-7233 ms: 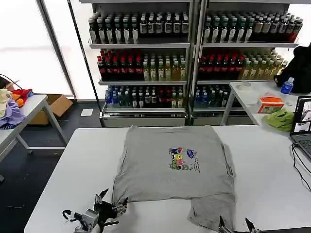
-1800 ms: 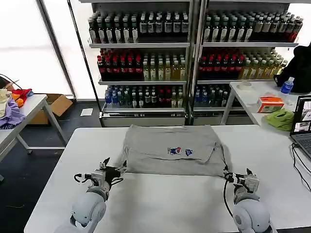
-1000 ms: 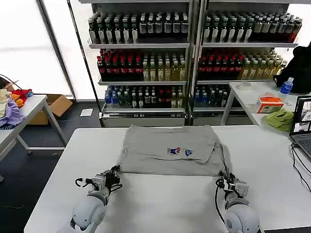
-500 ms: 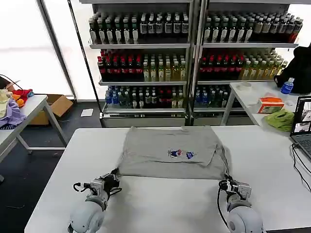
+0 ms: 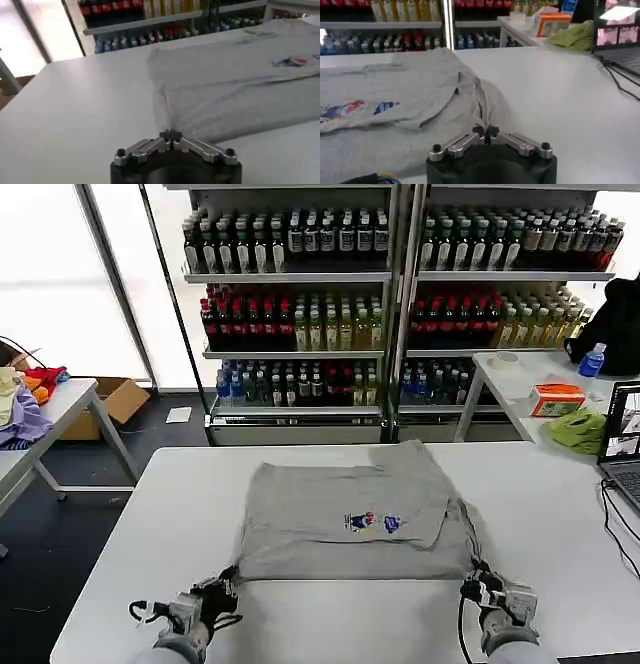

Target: Fold and organize the clothes.

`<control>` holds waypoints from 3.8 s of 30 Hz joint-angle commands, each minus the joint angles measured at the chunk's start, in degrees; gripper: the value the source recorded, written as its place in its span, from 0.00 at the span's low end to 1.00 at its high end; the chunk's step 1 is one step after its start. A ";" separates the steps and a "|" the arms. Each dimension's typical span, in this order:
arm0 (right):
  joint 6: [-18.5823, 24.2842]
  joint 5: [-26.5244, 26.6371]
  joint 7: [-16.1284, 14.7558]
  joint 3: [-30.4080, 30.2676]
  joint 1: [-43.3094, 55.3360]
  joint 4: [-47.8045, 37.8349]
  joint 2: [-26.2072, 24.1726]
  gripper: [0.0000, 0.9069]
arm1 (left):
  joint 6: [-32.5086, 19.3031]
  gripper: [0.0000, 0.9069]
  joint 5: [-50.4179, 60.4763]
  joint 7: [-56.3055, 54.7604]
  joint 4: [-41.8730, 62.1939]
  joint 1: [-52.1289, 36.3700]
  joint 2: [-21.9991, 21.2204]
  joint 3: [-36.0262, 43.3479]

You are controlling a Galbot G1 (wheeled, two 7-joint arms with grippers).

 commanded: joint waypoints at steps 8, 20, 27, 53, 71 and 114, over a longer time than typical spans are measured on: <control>2.44 -2.67 1.23 3.19 -14.93 5.09 -2.42 0.00 | -1.09 0.00 2.29 -0.27 -10.71 13.36 0.21 -1.70; 0.91 -2.86 0.53 3.89 -15.25 4.16 -3.01 1.00 | -1.35 0.36 2.57 0.47 -10.72 15.82 -0.18 -1.06; -0.51 -1.78 0.98 7.95 -15.78 7.42 -4.07 1.00 | -3.26 1.00 2.50 0.56 -10.42 12.64 -1.04 -1.06; -1.49 -2.21 -10.92 2.62 31.39 -19.48 -1.17 1.00 | -4.73 1.00 -5.33 7.72 12.52 -24.65 -2.92 3.89; -2.94 -0.71 -12.39 -14.41 50.94 -42.95 1.00 1.00 | -2.31 1.00 -11.71 8.67 39.24 -50.37 -3.59 16.27; -0.40 -5.35 -17.63 -14.36 59.01 -64.70 7.74 0.58 | -0.41 0.01 -11.42 9.64 51.78 -54.53 -6.48 19.64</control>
